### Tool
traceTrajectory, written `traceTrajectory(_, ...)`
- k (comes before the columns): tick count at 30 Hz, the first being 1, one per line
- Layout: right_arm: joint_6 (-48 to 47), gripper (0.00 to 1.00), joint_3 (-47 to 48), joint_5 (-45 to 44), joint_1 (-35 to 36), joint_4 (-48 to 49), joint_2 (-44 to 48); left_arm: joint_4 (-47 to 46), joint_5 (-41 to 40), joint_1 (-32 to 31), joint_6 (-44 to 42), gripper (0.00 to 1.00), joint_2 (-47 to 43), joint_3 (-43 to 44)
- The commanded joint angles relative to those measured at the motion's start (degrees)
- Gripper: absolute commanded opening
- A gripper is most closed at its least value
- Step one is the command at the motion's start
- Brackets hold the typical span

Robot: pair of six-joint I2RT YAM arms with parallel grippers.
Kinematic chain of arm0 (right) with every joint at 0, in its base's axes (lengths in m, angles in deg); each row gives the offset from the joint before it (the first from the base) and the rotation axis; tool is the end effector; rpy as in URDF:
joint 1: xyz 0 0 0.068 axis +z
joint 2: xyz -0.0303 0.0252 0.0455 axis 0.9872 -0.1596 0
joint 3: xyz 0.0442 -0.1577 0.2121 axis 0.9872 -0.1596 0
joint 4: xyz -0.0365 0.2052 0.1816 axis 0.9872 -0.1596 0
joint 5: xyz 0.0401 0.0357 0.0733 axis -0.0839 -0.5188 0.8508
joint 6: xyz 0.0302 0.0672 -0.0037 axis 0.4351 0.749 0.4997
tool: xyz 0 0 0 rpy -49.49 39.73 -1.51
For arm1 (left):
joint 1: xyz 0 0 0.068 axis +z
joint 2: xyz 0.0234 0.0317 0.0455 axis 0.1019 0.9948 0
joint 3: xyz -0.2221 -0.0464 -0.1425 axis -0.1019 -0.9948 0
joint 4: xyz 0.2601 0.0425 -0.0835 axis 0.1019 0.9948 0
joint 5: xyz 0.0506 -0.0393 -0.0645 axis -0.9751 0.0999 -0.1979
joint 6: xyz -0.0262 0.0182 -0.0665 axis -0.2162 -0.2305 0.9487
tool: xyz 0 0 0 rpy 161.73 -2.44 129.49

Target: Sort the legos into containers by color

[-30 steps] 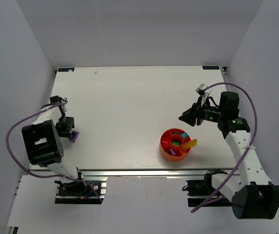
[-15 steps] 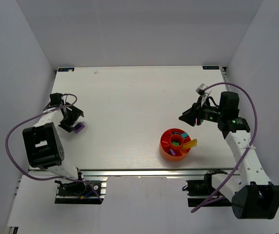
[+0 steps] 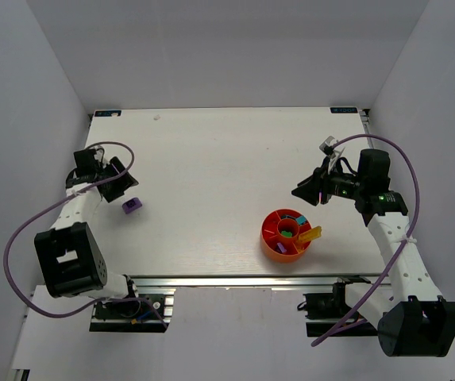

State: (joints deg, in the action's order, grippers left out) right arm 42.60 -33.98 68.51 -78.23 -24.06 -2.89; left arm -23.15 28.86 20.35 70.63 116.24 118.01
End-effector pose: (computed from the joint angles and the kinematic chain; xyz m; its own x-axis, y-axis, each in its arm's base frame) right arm 0.2450 0.0587 0.3047 -0.3493 -0.1340 -0.9274 -0.7794 0.5910 0.2081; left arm 0.3174 0.0663 0.1871 -0.6706 -0.5824 -0.4595 -0.4108 0.8073 -0.4237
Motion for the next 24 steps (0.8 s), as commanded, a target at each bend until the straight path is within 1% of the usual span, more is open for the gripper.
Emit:
traceTrajectory(1,-0.11,0.46,-0.47,0.26,-0.22,1.89,-0.23,-0.24,2.83,-0.70,-7.84,0.70,-3.40,0.56)
traceTrajectory(2,-0.11,0.46,-0.47,0.26,-0.30,1.89,-0.23,0.81,3.01,-0.70,-11.86,0.69,-3.22,0.47)
traceTrajectory(4,-0.11,0.46,-0.47,0.26,-0.30,1.98,-0.32,1.87,3.01,-0.70,-16.01,0.69,-2.78,0.12)
traceTrajectory(6,-0.11,0.46,-0.47,0.26,-0.22,1.89,-0.23,3.02,4.23,-0.70,-23.91,0.68,-2.43,-0.41)
traceTrajectory(7,-0.11,0.46,-0.47,0.34,-0.04,1.98,-0.23,2.32,3.37,-1.66,-23.94,0.69,-3.04,-2.24)
traceTrajectory(8,-0.11,0.46,-0.47,0.34,-0.30,1.81,-0.40,-0.03,3.97,-1.67,-27.51,0.75,-4.09,-3.47)
traceTrajectory(9,-0.11,0.46,-0.38,0.43,-0.30,1.89,-0.41,-1.01,4.32,-2.28,-29.29,0.81,-5.93,-4.27)
traceTrajectory(10,-0.11,0.46,-0.38,0.52,-0.30,1.98,-0.49,-3.29,4.85,-2.29,-31.74,0.82,-6.73,-6.19)
traceTrajectory(11,-0.11,0.46,-0.47,0.52,-0.30,1.89,-0.58,-4.35,4.85,-2.81,-32.03,0.82,-7.34,-6.99)
traceTrajectory(12,-0.11,0.46,-0.47,0.52,-0.39,1.89,-0.67,-4.45,2.33,-2.81,-33.07,0.83,-7.61,-7.35)
traceTrajectory(14,-0.20,0.46,-0.38,0.61,-0.22,1.89,-0.67,-3.49,1.43,-3.34,-35.53,0.83,-6.65,-6.57)
traceTrajectory(18,-0.20,0.46,-0.47,0.87,-0.30,1.89,-0.67,-3.22,1.43,-5.00,-41.86,0.82,-3.66,-5.68)
traceTrajectory(19,-0.20,0.46,-0.47,0.96,-0.22,1.81,-0.76,-3.48,1.86,-5.01,-43.61,0.83,-2.62,-5.68)
traceTrajectory(22,-0.20,0.46,-0.38,0.87,-0.22,1.81,-0.67,-5.94,-1.72,-5.54,-46.96,0.83,-2.16,-5.77)
traceTrajectory(24,-0.29,0.46,-0.38,0.70,-0.31,1.72,-0.76,-5.69,-2.96,-6.06,-50.12,0.83,-1.29,-5.08)
